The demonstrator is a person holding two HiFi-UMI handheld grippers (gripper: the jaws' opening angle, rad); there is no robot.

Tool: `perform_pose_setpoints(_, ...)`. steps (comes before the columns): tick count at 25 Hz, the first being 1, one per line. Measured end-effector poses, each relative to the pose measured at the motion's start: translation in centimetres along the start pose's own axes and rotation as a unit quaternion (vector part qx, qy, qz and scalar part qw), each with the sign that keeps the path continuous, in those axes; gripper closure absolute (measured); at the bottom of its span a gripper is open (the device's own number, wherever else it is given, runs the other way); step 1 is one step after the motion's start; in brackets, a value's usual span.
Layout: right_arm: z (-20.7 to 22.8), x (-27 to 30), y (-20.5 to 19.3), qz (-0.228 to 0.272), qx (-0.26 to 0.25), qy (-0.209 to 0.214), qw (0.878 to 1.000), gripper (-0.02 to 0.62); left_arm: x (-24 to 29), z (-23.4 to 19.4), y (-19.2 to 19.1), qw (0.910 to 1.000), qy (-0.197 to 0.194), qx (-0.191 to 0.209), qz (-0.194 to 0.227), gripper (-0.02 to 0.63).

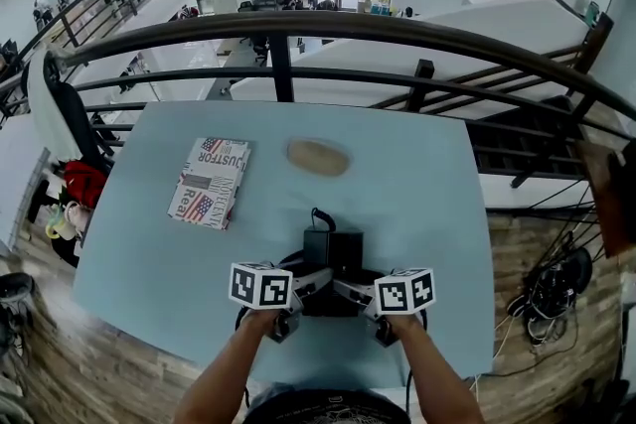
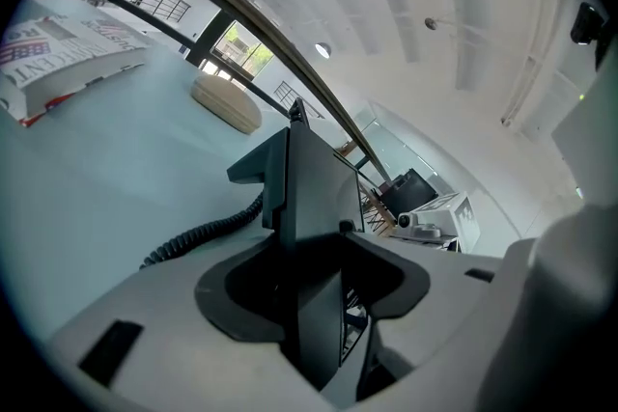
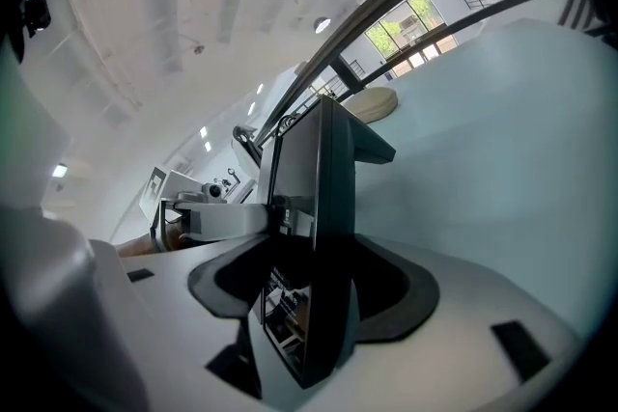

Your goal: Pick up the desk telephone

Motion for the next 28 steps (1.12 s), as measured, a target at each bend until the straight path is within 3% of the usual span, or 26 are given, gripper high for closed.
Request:
perform_pose_setpoints(13,-4.2,-5.0,5.5,0.082,-0.088,-0.005,0.993,0.334,-2.0,6.3,5.1,0.9938,-0.019,0.074,0.08,0.396)
perform_pose_setpoints(20,-7.4,-8.9,9.2,0.141,-0.133,-0.003,0.981,0.334,-3.7,11.5,8.8,0.9819,-0.025,0.147,0.117,0.396)
perform_pose_setpoints(28,-11.1,-13.0,13.1,0.204,-0.187,-0.004,0.961,0.334,-5.8,16.9,12.7,0.9623,-0.036,0.215,0.163,0.396)
Point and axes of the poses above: the fingertips, and each gripper's own axes: x forward along the fingers, z to its right, y out of its top, the point moved 4 cm from there along -x, backward along the fingers, and after that the axes turned 7 degrees about -y, right-handed, at the moved point
